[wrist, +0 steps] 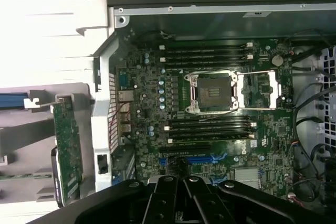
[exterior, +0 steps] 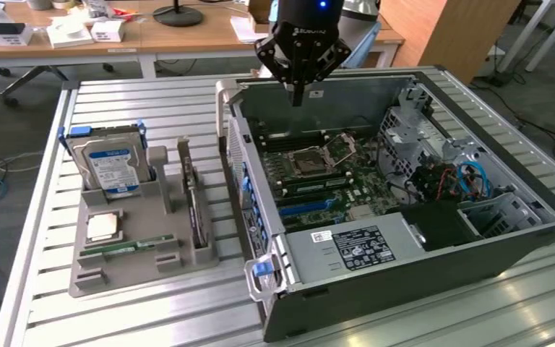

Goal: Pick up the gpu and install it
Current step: 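Reach for the gpu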

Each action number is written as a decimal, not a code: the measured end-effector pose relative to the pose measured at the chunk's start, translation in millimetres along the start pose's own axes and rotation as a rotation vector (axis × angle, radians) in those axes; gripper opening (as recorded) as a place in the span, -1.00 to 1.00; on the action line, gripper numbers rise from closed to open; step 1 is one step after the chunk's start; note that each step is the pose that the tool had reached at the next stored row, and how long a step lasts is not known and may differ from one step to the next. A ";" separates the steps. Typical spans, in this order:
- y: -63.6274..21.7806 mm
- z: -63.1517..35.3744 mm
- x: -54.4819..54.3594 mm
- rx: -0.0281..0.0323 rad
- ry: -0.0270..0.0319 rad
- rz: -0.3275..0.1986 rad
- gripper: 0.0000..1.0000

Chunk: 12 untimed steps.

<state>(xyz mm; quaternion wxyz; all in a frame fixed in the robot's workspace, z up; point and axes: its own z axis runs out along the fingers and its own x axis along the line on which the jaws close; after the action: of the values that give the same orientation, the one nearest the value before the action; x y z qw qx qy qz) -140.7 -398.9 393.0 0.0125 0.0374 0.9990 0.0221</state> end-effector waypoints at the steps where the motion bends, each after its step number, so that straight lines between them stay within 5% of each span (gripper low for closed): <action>1: -0.2 0.0 3.3 0.0000 0.0000 0.000 -0.79; 12: -3.2 0.4 42.3 0.0000 -0.0001 0.003 -0.79</action>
<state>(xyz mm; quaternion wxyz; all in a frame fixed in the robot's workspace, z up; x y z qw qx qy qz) -183.1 -398.8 391.4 0.0125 0.0388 0.9989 0.0221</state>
